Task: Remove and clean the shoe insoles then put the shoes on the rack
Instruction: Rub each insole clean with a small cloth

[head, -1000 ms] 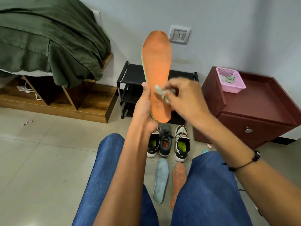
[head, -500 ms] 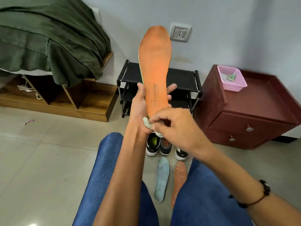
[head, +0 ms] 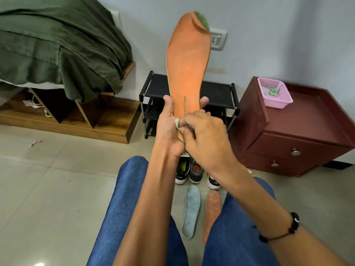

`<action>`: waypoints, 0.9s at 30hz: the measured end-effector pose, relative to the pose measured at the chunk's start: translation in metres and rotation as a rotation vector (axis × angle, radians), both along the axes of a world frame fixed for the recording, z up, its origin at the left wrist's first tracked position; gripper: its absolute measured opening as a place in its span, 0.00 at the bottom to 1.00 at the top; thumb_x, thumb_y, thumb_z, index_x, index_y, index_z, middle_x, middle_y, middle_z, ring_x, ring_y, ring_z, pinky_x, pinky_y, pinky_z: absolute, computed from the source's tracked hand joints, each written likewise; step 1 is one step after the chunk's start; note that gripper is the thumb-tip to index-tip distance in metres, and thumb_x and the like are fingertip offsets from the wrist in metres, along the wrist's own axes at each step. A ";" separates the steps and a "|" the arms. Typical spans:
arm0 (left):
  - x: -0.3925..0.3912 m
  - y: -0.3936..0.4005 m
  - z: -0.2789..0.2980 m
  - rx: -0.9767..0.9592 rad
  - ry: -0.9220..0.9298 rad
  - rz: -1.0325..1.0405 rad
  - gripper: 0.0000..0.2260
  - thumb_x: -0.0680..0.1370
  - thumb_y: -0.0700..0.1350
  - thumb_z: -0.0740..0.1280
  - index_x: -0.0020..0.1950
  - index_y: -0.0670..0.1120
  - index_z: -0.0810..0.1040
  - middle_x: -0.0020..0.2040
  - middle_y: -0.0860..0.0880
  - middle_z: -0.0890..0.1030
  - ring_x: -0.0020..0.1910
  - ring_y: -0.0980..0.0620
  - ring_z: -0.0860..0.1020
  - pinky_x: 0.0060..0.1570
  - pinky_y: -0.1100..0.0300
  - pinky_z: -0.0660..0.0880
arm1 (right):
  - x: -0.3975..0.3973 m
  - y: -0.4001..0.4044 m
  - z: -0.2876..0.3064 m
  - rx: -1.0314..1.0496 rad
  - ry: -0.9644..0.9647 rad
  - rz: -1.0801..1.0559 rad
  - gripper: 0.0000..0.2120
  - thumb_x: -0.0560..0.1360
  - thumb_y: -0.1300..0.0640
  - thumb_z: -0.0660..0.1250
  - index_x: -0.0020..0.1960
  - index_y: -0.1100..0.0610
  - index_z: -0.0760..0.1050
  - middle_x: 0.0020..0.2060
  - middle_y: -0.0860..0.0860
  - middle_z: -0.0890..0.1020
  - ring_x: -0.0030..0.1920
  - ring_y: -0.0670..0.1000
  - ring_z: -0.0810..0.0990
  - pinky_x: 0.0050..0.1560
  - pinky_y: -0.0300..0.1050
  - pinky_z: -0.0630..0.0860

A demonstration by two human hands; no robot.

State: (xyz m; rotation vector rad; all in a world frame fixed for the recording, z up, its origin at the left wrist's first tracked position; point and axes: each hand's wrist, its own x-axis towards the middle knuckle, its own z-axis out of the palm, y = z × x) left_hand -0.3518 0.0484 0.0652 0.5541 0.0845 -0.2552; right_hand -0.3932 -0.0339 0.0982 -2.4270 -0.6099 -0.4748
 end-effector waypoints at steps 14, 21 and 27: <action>0.003 -0.006 0.000 0.131 -0.015 0.084 0.30 0.80 0.62 0.47 0.53 0.39 0.75 0.42 0.42 0.82 0.42 0.49 0.82 0.49 0.56 0.78 | 0.027 -0.010 0.010 0.036 0.070 0.040 0.09 0.69 0.66 0.64 0.43 0.57 0.81 0.41 0.53 0.83 0.42 0.53 0.80 0.47 0.46 0.76; 0.004 0.003 -0.007 0.145 0.019 0.057 0.36 0.75 0.65 0.52 0.72 0.38 0.65 0.47 0.43 0.82 0.44 0.48 0.77 0.41 0.55 0.79 | 0.015 -0.030 0.005 0.181 0.488 0.153 0.14 0.69 0.67 0.69 0.38 0.47 0.80 0.40 0.49 0.83 0.41 0.42 0.80 0.47 0.35 0.76; 0.008 -0.001 -0.005 0.083 -0.008 0.168 0.19 0.81 0.52 0.53 0.66 0.41 0.69 0.45 0.42 0.82 0.42 0.46 0.81 0.43 0.51 0.80 | 0.042 -0.037 0.018 0.124 0.155 0.004 0.07 0.69 0.67 0.67 0.41 0.58 0.81 0.43 0.53 0.83 0.45 0.52 0.81 0.49 0.50 0.77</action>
